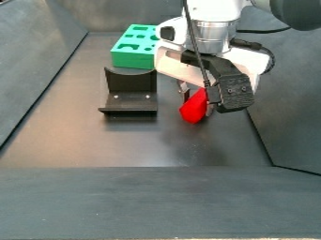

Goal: Pick up the hexagon object. Move up. Place the hexagon object on the fixture. Regrasp the hexagon object. Move to above the board. Insert the hexagon object.
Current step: Pick up the hexagon object, then move up.

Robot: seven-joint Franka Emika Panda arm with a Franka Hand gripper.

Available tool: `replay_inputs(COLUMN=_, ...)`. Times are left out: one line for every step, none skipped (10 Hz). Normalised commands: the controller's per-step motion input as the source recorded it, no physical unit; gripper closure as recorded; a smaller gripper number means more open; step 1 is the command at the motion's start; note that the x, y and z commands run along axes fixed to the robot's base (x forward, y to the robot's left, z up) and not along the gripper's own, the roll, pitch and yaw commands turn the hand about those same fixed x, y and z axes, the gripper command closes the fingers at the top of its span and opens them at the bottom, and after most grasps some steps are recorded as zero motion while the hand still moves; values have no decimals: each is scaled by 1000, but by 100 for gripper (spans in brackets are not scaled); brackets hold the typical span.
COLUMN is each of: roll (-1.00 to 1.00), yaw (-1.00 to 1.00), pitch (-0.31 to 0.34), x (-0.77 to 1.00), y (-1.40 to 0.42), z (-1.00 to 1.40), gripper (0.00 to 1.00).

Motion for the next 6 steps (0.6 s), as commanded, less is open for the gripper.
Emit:
replay_inputs(roll=0, yaw=0, pitch=0, x=0, y=0, z=0, gripper=100)
replay_inputs(roll=0, yaw=0, pitch=0, x=0, y=0, z=0, gripper=100)
replay_inputs(roll=0, yaw=0, pitch=0, x=0, y=0, z=0, gripper=100)
replay_inputs(roll=0, yaw=0, pitch=0, x=0, y=0, z=0, gripper=100)
replay_inputs(roll=0, yaw=0, pitch=0, x=0, y=0, z=0, gripper=100)
replay_inputs(roll=0, yaw=0, pitch=0, x=0, y=0, z=833, gripper=100)
